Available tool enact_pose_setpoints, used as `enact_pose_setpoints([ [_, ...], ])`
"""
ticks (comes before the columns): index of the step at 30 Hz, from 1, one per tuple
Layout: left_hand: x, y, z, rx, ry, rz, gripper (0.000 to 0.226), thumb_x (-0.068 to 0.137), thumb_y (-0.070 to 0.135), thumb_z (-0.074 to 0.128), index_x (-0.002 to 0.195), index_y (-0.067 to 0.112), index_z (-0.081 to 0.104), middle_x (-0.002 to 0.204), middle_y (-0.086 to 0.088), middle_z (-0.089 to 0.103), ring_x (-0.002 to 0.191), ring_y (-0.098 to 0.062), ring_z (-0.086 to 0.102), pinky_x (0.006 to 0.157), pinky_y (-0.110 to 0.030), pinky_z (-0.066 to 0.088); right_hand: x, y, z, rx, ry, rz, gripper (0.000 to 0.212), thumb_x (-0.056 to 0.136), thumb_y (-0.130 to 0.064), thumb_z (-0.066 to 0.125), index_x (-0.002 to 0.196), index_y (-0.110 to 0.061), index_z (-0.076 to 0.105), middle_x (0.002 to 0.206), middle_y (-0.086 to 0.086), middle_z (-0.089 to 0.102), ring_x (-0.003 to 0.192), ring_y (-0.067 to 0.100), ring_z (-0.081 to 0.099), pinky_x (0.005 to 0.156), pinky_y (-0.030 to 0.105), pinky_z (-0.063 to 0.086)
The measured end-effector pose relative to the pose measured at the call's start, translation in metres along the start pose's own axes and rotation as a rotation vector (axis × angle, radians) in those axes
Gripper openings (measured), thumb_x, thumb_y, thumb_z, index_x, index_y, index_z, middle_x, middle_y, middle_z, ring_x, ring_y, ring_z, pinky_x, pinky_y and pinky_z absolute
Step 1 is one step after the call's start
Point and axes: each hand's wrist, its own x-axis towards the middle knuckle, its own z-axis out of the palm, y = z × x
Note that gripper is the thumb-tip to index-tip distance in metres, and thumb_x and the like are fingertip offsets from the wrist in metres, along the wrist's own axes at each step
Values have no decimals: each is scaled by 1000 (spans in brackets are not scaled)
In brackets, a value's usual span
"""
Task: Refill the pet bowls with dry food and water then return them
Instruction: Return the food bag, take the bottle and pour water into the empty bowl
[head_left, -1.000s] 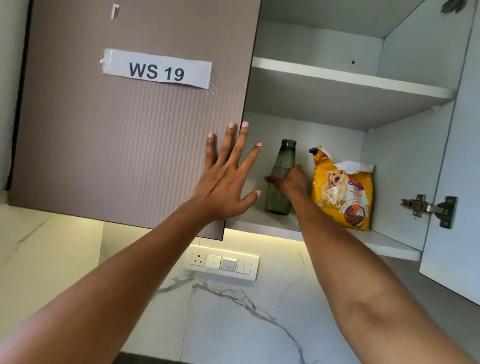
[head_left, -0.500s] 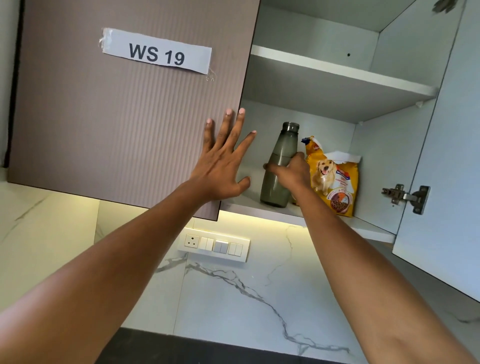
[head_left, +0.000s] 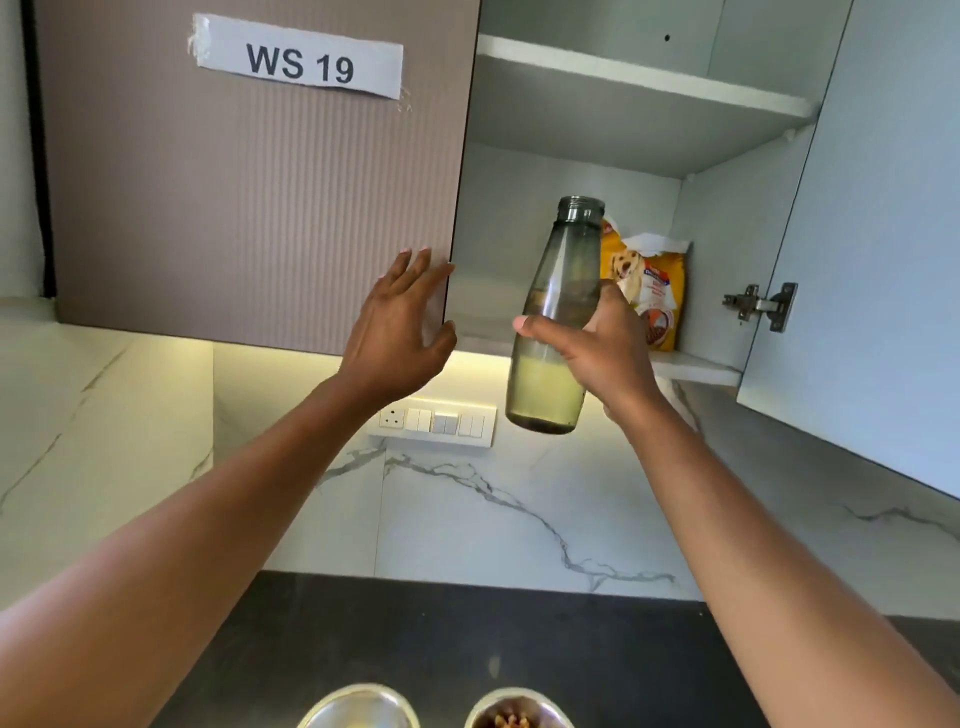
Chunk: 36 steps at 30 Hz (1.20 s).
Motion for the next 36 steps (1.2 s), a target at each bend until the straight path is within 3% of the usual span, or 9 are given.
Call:
enact_pose_setpoints([
  [6,-82,-11,0,0,-88,-46,61,90,19,67,148,12,51,157,-16,47,149,-37,37,119,-46,32,-99,43,27,-4,-81,19,71,71,-47,94,125,-20,57,109,-9,72,96,2,68,79,25,56],
  [10,-137,-27,10,9,-237,-140,63,91,21,68,150,14,48,158,-14,46,148,-37,38,117,-52,37,-165,81,50,-29,-131,82,73,73,-49,92,128,-21,54,113,-3,71,98,13,71,87,38,62],
  [13,-182,-37,19,43,-329,-192,60,92,25,66,148,15,49,154,-13,51,144,-36,44,113,-51,40,-211,108,62,-25,-182,129,72,73,-53,89,128,-24,52,111,-5,72,97,13,73,87,43,63],
  [17,-240,-52,35,54,-489,-292,57,95,27,63,149,20,48,160,-13,43,148,-32,39,117,-49,36,-256,141,75,-40,-250,202,78,69,-65,83,129,-26,51,112,-8,72,102,13,72,90,45,62],
  [23,-307,-80,52,82,-694,-518,56,97,26,62,150,23,47,164,-9,36,151,-27,35,120,-46,36,-301,187,96,-57,-378,307,76,66,-66,84,127,-36,49,111,-14,68,101,8,68,88,43,61],
  [27,-345,-109,58,122,-742,-668,50,98,17,58,148,19,50,163,-12,38,147,-26,41,116,-40,37,-320,204,110,-83,-435,312,74,65,-72,78,123,-39,47,108,-16,68,97,6,67,81,32,57],
  [31,-379,-138,64,154,-801,-789,48,98,11,54,146,16,52,159,-12,45,143,-27,48,117,-40,40,-336,210,120,-126,-486,338,75,64,-72,79,123,-34,51,108,-14,68,97,8,65,80,30,55],
  [36,-413,-164,81,147,-1054,-799,59,92,12,55,150,16,48,158,-16,45,150,-31,37,119,-44,35,-353,210,132,-233,-558,406,77,66,-66,84,127,-34,49,109,-16,60,96,5,56,73,15,37],
])
